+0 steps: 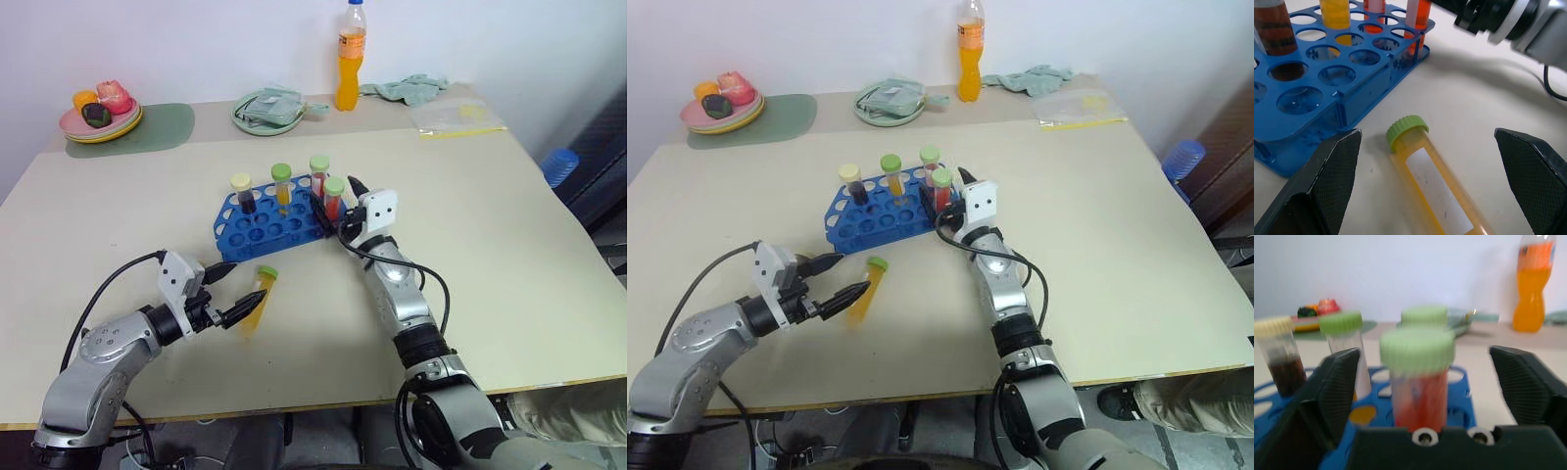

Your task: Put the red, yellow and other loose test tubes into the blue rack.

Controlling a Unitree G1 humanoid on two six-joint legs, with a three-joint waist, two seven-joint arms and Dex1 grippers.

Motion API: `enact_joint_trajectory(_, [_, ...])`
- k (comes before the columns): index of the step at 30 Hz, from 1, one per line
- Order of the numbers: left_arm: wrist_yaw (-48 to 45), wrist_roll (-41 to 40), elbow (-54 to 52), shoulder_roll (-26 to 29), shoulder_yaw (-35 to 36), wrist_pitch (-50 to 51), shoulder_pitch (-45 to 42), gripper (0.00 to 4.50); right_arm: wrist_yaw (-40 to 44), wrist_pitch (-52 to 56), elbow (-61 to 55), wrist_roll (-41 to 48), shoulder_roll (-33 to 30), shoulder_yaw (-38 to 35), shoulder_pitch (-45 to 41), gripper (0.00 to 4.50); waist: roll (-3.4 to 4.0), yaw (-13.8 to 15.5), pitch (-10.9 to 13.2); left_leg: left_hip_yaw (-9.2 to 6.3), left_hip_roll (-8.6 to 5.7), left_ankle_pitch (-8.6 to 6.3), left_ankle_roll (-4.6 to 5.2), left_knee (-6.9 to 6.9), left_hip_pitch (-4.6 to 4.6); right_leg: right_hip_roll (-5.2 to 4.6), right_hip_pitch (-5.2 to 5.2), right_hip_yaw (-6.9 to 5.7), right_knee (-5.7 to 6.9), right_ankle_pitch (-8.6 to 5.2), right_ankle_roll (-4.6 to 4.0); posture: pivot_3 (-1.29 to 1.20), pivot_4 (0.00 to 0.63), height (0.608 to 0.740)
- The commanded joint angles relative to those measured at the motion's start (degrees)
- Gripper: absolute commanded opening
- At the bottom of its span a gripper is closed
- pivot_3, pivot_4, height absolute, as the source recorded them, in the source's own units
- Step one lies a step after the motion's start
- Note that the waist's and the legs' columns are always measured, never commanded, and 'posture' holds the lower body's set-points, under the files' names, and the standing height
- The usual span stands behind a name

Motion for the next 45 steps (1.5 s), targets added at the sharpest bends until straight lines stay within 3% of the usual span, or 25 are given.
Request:
enact_joint_trajectory(1, [1.4, -0.8, -3.3, 1.2, 3.1, 0.9, -0.3, 4.5, 2.7, 7.7, -14.3, 3.9, -3.6, -1.3, 3.3, 4.44, 0.0, 0.2, 0.0, 0.0, 0.0, 0.0, 0.0, 0.0, 0.0, 0.0, 0.01, 0.0, -0.01, 0.0, 0.0, 0.0, 0.15, 0.74])
enact_joint_trajectory(9, [8.8, -5.7, -3.2, 5.5, 8.6, 14.8, -7.9, 4.5, 7.4, 43.1, -37.3, 15.8, -20.7, -6.2, 9.1, 4.44, 0.0, 0.3, 0.0, 0.0, 0.02, -0.03, 0.04, 0.03, 0.0, 0.01, 0.05, -0.01, -0.05, 0.0, 0.0, 0.0, 0.15, 0.74])
enact_joint_trajectory(14, [11.1, -11.1, -6.3, 9.5, 9.2, 26.4, -11.9, 4.5, 12.3, 46.3, -40.4, 15.8, -28.7, -5.8, 10.3, 4.44, -0.03, 0.0, 0.0, 0.05, 0.06, -0.08, 0.14, 0.0, 0.0, 0.11, 0.04, -0.01, -0.07, -0.02, -0.02, 0.0, 0.15, 0.74])
enact_joint_trajectory(17, [17.0, -15.0, -10.1, 12.4, 5.9, 41.2, -20.0, 4.5, 19.3, 43.9, -41.8, 15.2, -34.1, -3.8, 12.2, 4.44, -0.16, 0.5, 0.1, 0.05, 0.11, -0.08, 0.14, 0.06, -0.02, 0.11, 0.08, -0.02, -0.08, -0.01, -0.01, 0.0, 0.15, 0.74])
enact_joint_trajectory(19, [20.9, -18.0, -8.3, 10.2, 4.3, 56.8, -28.8, 4.5, 25.7, 42.5, -44.4, 16.5, -38.3, -2.7, 14.1, 4.44, -0.19, 1.5, 0.1, 0.05, 0.07, -0.1, 0.17, 0.18, -0.03, 0.1, 0.19, -0.07, -0.13, -0.01, 0.02, 0.0, 0.15, 0.74])
enact_joint_trajectory(21, [25.0, -22.0, -5.1, 11.1, -1.0, 65.8, -35.3, 4.5, 31.7, 41.3, -47.0, 18.3, -42.1, -2.3, 16.2, 4.44, -0.25, 1.7, 0.1, 0.11, 0.03, -0.12, 0.21, 0.27, -0.03, 0.1, 0.29, -0.13, -0.17, 0.0, 0.06, 0.0, 0.15, 0.74])
enact_joint_trajectory(26, [41.3, -33.5, -3.1, 11.0, -10.8, 66.9, -40.5, 4.5, 38.7, 40.6, -49.6, 21.9, -46.2, -3.1, 18.3, 4.44, -0.54, 1.1, 0.3, 0.07, 0.08, -0.2, 0.24, 0.23, 0.02, 0.19, 0.25, -0.07, -0.21, 0.01, 0.06, 0.0, 0.15, 0.74])
enact_joint_trajectory(34, [64.8, -53.3, 3.1, 5.0, -13.0, 66.9, -40.6, 4.5, 39.3, 39.7, -49.3, 21.2, -45.9, -2.2, 18.9, 4.44, -0.69, 2.0, 0.4, 0.05, 0.18, -0.22, 0.18, 0.31, 0.01, 0.18, 0.27, 0.0, -0.23, 0.03, 0.01, 0.0, 0.15, 0.74])
enact_joint_trajectory(41, [83.2, -67.5, 8.6, 6.2, -21.3, 57.1, -41.5, 4.5, 38.3, 39.4, -49.6, 20.4, -44.9, -1.1, 18.8, 4.44, -0.69, 1.9, 0.4, 0.06, 0.18, -0.22, 0.17, 0.31, 0.01, 0.17, 0.25, 0.03, -0.23, 0.03, 0.01, 0.0, 0.15, 0.74])
enact_joint_trajectory(45, [89.4, -73.3, 9.4, 8.5, -25.9, 52.3, -43.2, 3.18, 37.8, 39.4, -50.1, 20.0, -44.8, -0.7, 19.3, 4.5, -0.69, 2.0, 0.4, 0.08, 0.17, -0.22, 0.16, 0.31, 0.01, 0.16, 0.26, 0.06, -0.23, 0.03, 0.01, 0.0, 0.15, 0.74])
